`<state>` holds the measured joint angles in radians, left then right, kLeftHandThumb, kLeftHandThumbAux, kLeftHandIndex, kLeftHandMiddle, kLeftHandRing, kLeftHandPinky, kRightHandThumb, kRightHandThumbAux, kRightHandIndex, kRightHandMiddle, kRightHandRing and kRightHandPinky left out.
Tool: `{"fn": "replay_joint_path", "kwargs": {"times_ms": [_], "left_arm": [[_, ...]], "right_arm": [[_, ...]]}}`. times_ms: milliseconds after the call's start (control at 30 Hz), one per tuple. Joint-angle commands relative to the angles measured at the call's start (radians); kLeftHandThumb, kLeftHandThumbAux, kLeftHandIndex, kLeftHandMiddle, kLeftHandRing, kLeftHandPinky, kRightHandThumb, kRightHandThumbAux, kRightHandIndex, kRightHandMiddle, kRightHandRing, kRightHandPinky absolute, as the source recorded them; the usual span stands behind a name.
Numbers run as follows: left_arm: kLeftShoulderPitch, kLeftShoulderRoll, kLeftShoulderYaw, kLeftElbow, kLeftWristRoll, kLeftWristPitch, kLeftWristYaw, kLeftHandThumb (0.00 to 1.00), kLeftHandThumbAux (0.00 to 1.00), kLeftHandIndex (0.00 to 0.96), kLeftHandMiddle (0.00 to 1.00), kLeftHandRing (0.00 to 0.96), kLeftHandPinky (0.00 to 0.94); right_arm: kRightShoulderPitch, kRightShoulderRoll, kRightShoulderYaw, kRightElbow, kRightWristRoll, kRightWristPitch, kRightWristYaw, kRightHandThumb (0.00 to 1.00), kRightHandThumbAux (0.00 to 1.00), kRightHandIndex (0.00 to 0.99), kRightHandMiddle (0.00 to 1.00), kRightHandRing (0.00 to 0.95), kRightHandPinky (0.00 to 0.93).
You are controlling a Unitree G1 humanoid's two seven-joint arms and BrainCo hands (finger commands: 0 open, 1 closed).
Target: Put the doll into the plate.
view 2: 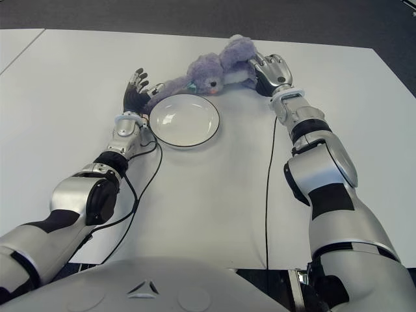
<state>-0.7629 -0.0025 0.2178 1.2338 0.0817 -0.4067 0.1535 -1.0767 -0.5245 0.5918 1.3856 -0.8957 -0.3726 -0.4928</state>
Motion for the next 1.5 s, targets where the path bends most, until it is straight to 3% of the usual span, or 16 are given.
{"fn": "replay_joint_path", "kwargs": {"times_ms": [33,167,200,300,433,933,1467,1500], "left_arm": [[0.195,-0.052,-0.003,0.137,0.015,0.117,0.013,0.0,0.722,0.05,0.103,0.1,0.111],[0.197,-0.05,-0.001,0.137,0.013,0.116,0.011,0.0,0.728,0.05,0.104,0.101,0.113],[0.197,-0.049,0.0,0.137,0.012,0.116,0.011,0.0,0.73,0.05,0.104,0.101,0.112],[0.197,-0.048,-0.001,0.137,0.013,0.117,0.009,0.0,0.735,0.05,0.105,0.102,0.111],[0.197,-0.047,-0.003,0.137,0.015,0.123,0.014,0.0,0.733,0.049,0.104,0.102,0.109],[0.197,-0.039,0.002,0.137,0.011,0.125,0.017,0.0,0.698,0.066,0.11,0.11,0.131],[0.201,-0.031,-0.006,0.136,0.02,0.119,0.027,0.0,0.682,0.083,0.112,0.115,0.128],[0.202,-0.03,-0.007,0.135,0.021,0.118,0.028,0.0,0.684,0.084,0.114,0.116,0.128]], "right_arm": [[-0.008,0.021,-0.006,0.012,0.011,-0.001,0.023,0.944,0.708,0.081,0.0,0.157,0.0],[-0.003,0.019,-0.014,0.012,0.015,-0.001,0.026,0.95,0.716,0.094,0.0,0.222,0.0],[-0.002,0.019,-0.016,0.012,0.016,-0.001,0.026,0.968,0.694,0.102,0.0,0.309,0.0],[0.004,0.013,-0.021,0.013,0.018,-0.002,0.025,0.989,0.668,0.117,0.0,0.413,0.0],[0.009,0.007,-0.026,0.013,0.019,0.001,0.024,0.997,0.656,0.135,0.0,0.456,0.0],[0.052,-0.053,-0.096,0.017,0.07,0.033,0.03,1.0,0.651,0.185,0.0,0.469,0.0],[0.13,-0.011,-0.183,0.014,0.147,0.045,0.039,1.0,0.653,0.195,0.0,0.462,0.0],[0.132,-0.008,-0.191,0.013,0.156,0.043,0.043,0.978,0.661,0.19,0.0,0.382,0.0]]}}
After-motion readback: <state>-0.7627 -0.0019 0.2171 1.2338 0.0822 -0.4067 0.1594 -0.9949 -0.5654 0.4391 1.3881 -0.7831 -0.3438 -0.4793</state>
